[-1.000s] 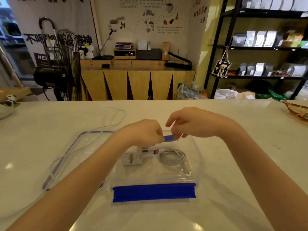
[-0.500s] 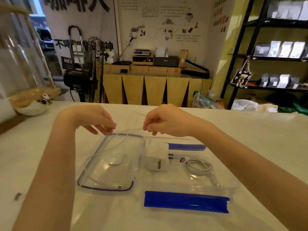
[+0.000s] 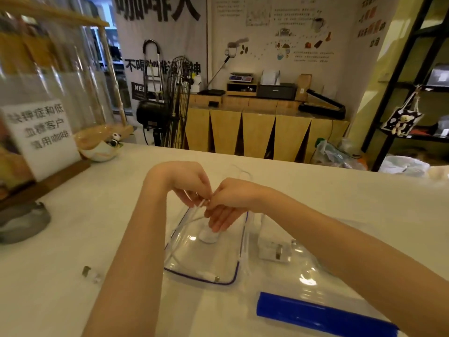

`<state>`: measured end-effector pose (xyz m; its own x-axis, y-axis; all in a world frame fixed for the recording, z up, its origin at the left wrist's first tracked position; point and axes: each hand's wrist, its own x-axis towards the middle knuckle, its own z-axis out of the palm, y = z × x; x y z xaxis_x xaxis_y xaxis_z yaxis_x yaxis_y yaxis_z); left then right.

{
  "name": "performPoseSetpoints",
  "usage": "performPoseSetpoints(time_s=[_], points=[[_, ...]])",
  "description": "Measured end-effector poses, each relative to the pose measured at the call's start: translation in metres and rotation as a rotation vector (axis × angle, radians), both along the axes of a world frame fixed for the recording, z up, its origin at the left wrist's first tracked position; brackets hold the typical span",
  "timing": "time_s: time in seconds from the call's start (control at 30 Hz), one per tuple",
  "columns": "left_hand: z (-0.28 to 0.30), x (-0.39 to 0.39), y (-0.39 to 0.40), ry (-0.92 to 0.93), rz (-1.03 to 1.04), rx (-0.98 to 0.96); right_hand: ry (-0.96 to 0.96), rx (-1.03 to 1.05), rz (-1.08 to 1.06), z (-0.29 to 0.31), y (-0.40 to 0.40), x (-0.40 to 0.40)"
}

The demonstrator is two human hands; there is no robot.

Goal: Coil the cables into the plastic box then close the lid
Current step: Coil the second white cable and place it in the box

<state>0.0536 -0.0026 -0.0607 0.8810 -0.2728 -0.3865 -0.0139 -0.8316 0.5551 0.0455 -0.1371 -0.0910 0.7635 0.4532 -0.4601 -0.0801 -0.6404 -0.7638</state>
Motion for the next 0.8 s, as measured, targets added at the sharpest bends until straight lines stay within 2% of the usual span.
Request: performPoseSetpoints(time_s=[0.1, 0.2, 0.3, 0.4, 0.6, 0.67, 0.8], points=[[0.006, -0.001, 0.009, -0.094, 0.047, -0.218, 0.134, 0.212, -0.001, 0.013, -0.005, -0.006], [0.010, 0.001, 0.012, -0.147, 0.131, -0.444, 0.190, 0.410, 0.001, 0.022, -0.011, -0.016], [0.013, 0.002, 0.009, -0.180, 0.260, -0.683, 0.069, 0.469, -0.012, 0.024, -0.017, -0.026], [0.016, 0.002, 0.000, -0.212, 0.279, -0.811, -0.145, 0.439, -0.101, 0.025, -0.023, -0.028], [0.020, 0.000, -0.023, -0.226, 0.141, -0.899, -0.339, 0.494, -0.280, 0.039, -0.036, -0.023], [0.021, -0.002, -0.026, -0.227, 0.081, -0.800, -0.399, 0.508, -0.344, 0.041, -0.040, -0.021], [0.022, -0.011, -0.031, -0.109, -0.101, -0.600, -0.487, 0.551, -0.487, 0.050, -0.049, -0.015]])
